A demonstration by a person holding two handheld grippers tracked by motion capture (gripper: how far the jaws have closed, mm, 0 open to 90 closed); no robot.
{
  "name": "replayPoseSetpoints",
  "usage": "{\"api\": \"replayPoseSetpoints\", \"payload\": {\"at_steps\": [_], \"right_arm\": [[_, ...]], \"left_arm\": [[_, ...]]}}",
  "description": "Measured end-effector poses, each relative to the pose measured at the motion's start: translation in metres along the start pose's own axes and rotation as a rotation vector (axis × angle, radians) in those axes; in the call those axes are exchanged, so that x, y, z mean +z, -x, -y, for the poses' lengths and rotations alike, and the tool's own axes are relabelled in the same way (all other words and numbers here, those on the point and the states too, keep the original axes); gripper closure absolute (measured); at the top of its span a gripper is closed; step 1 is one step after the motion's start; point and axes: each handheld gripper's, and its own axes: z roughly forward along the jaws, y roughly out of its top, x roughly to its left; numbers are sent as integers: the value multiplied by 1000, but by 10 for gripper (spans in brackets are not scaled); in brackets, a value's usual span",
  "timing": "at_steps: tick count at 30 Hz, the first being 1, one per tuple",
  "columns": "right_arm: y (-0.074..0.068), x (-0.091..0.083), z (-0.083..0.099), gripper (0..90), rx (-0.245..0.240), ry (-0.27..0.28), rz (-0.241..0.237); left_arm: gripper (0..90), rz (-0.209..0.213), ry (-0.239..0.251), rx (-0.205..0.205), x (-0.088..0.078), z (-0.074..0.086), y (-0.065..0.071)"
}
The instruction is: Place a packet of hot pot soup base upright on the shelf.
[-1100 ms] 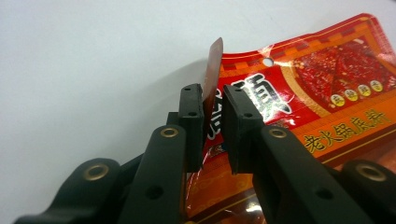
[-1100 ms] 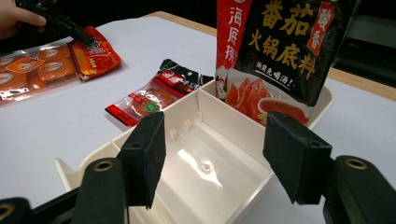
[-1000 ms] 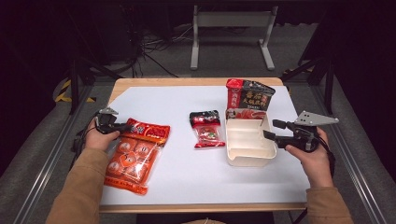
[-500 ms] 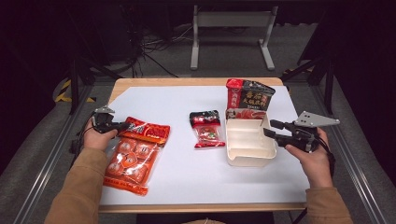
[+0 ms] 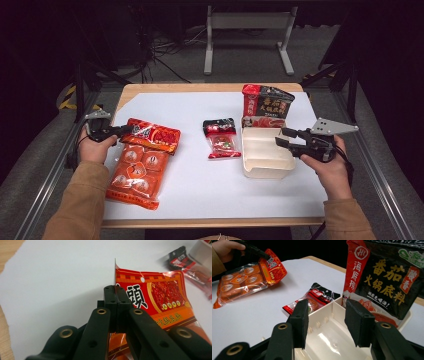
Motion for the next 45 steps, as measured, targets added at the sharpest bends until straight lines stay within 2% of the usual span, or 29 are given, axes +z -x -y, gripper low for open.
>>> {"api": "replayPoseSetpoints", "payload": {"at_steps": [14, 15, 21, 25, 26, 28, 31, 36, 45], "right_arm": [[-12, 10, -12, 552, -26, 3, -44], [-13, 10, -13, 554, -32, 2, -46], [-20, 14, -18, 553, -49, -5, -63], [-23, 16, -19, 551, -50, -9, -71], [-25, 17, -19, 551, -54, -9, -74], [-26, 18, -20, 550, -54, -10, -76], [-31, 21, -22, 529, -45, -11, -86], [-40, 28, -26, 514, -61, -14, -112], [-51, 38, -35, 492, -87, -4, -154]], "left_arm": [[900, -2, 104, 7, -35, -12, 27], [900, -10, 115, 30, -40, -13, 29], [900, -4, 187, 57, -63, -12, 45], [900, -12, 188, 78, -71, -14, 51], [900, -6, 199, 90, -76, -16, 56], [900, -2, 207, 91, -77, -16, 58], [900, 25, 230, 91, -84, -17, 63], [900, 46, 246, 102, -94, -19, 72], [900, 93, 277, 163, -108, -23, 91]]}}
